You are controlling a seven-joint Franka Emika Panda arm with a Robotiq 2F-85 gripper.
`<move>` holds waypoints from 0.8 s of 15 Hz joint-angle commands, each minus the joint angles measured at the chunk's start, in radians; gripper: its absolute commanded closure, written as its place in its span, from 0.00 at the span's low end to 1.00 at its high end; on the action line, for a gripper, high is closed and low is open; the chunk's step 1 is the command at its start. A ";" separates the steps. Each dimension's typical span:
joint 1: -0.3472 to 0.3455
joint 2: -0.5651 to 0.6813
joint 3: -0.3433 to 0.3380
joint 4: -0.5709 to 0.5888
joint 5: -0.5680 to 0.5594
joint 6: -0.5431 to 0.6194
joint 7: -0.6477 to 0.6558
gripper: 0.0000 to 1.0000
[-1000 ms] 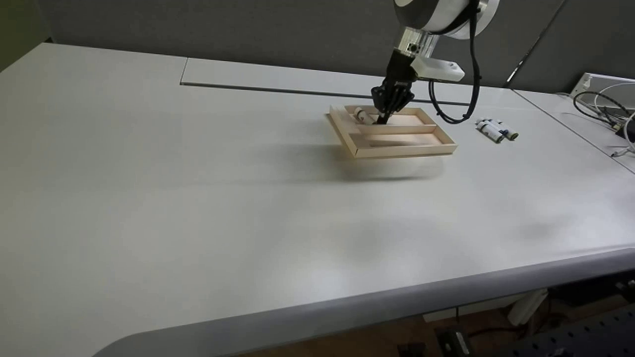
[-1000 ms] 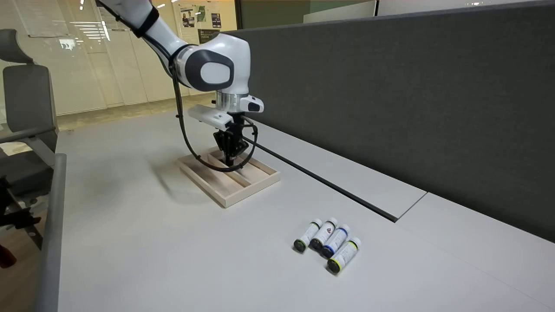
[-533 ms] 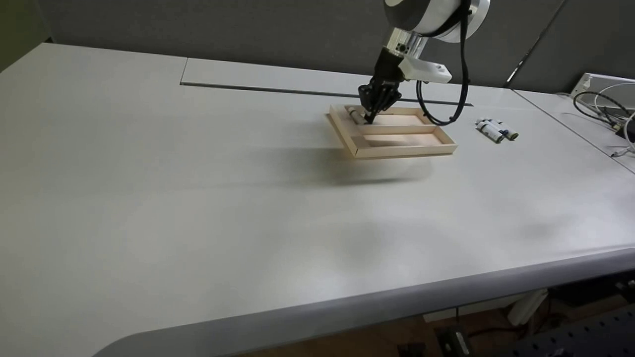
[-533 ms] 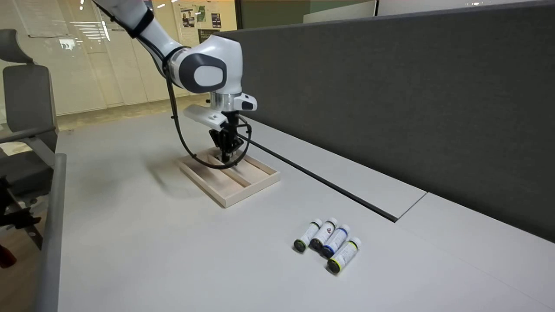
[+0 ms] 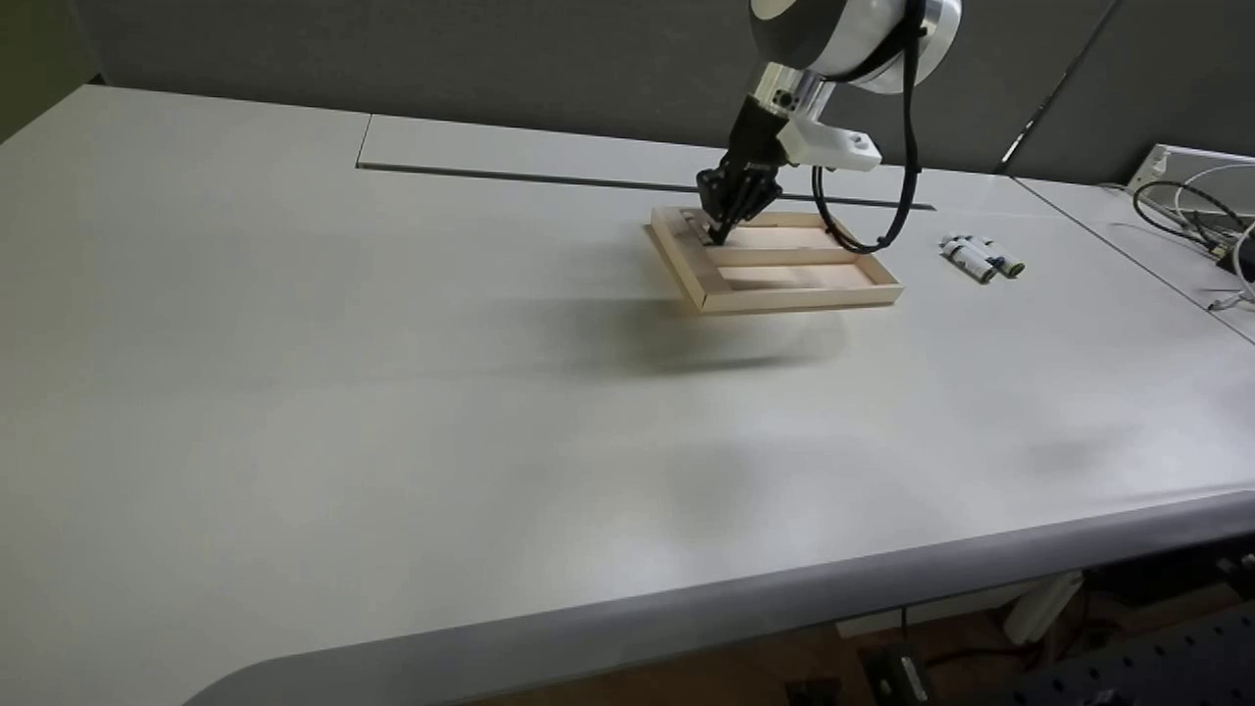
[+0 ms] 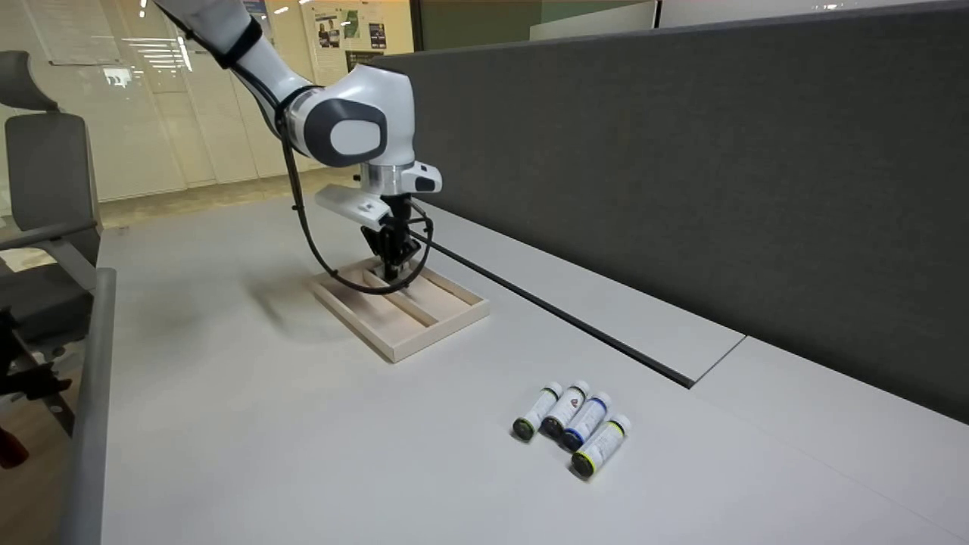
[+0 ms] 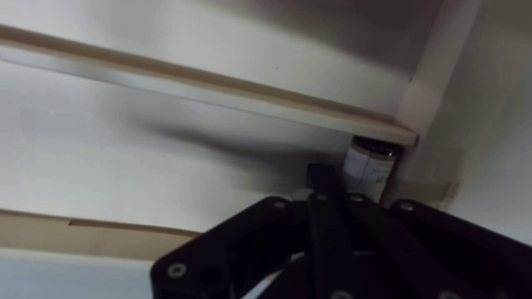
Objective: Put one bottle in the tray
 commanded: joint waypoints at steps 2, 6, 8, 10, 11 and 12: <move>-0.002 -0.100 -0.032 -0.006 -0.012 0.019 0.018 1.00; -0.034 -0.216 -0.048 -0.010 -0.010 -0.043 -0.008 0.68; -0.044 -0.264 -0.066 0.004 -0.017 -0.122 -0.017 0.54; -0.046 -0.304 -0.092 0.022 -0.034 -0.220 -0.020 0.40; -0.039 -0.320 -0.114 0.035 -0.057 -0.284 -0.013 0.34; -0.043 -0.283 -0.089 0.026 -0.024 -0.198 -0.023 0.27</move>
